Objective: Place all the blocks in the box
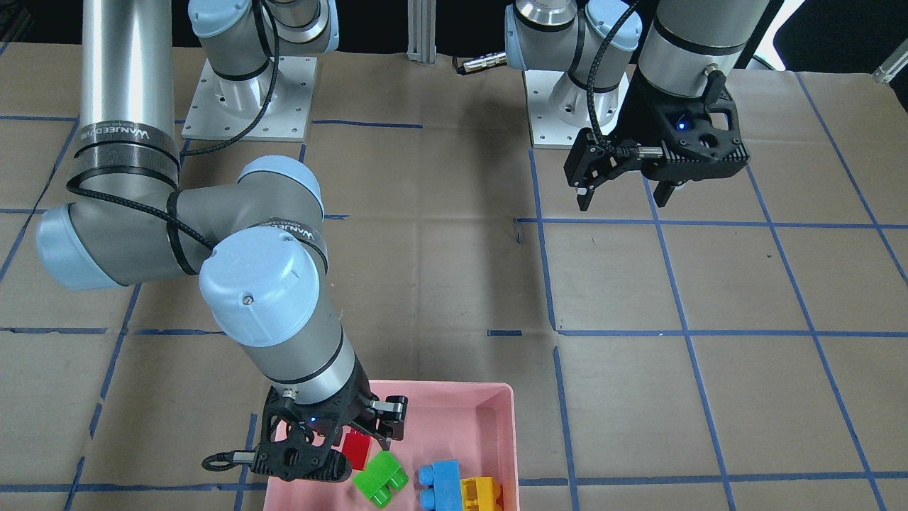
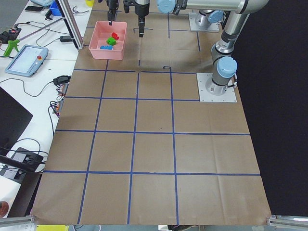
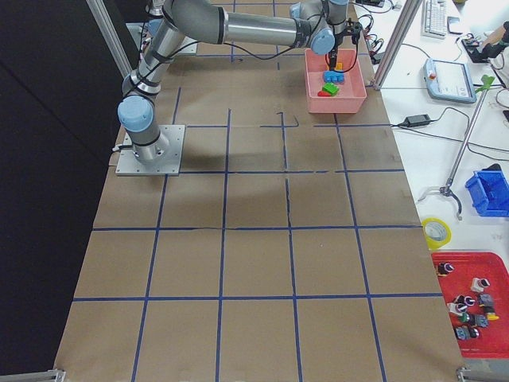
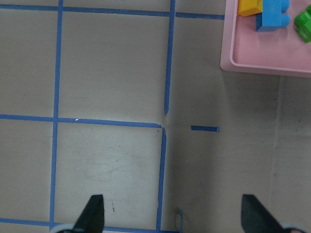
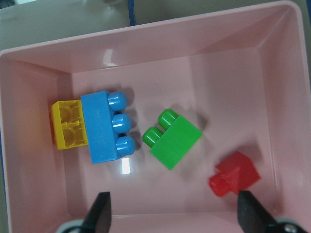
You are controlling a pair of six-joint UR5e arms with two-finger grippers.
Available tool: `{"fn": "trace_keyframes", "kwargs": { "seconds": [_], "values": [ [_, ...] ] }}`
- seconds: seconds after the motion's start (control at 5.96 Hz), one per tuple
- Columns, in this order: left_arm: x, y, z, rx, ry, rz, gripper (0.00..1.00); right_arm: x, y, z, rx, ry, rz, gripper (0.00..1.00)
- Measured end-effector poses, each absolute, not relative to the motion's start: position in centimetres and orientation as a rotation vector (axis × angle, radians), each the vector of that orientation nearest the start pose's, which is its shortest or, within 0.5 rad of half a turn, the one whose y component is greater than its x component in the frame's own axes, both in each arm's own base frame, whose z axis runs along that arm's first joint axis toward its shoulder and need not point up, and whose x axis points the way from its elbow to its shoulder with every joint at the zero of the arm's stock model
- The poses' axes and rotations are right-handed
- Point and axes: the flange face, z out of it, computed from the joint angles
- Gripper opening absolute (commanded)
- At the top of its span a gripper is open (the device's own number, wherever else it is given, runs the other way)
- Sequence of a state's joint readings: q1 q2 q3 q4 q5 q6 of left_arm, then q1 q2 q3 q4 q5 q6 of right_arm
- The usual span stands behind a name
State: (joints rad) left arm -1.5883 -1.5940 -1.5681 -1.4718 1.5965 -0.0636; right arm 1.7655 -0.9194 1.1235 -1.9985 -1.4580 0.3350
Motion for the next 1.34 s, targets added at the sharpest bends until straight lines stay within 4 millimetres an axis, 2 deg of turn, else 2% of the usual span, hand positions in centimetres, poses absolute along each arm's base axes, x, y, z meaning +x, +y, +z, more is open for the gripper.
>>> {"fn": "trace_keyframes", "kwargs": {
  "seconds": [0.34,0.5,0.67,0.84,1.01,1.18,1.34],
  "values": [
    [-13.7,-51.1,49.0,-0.073,3.112,-0.139,1.0,27.8,-71.4,36.0,0.187,2.969,-0.248,1.0],
    [-13.2,-51.5,49.1,-0.084,3.112,-0.138,1.0,26.1,-69.7,38.6,0.115,3.004,-0.165,1.0],
    [-12.9,-52.1,49.4,-0.087,3.113,-0.139,1.0,24.1,-67.1,41.9,0.018,3.057,-0.069,1.0],
    [-12.8,-52.5,49.7,-0.081,3.115,-0.143,1.0,21.7,-63.8,45.7,-0.064,3.114,0.031,1.0],
    [-12.8,-52.7,49.7,-0.075,3.117,-0.139,1.0,20.1,-60.0,48.6,-0.13,3.135,0.152,1.0],
    [-13.0,-52.7,49.6,-0.067,3.12,-0.133,1.0,19.4,-55.9,50.1,-0.154,3.13,0.252,1.0],
    [-13.2,-52.7,49.5,-0.058,3.122,-0.129,1.0,18.7,-52.4,50.2,-0.156,3.125,0.309,1.0]
  ]
}}
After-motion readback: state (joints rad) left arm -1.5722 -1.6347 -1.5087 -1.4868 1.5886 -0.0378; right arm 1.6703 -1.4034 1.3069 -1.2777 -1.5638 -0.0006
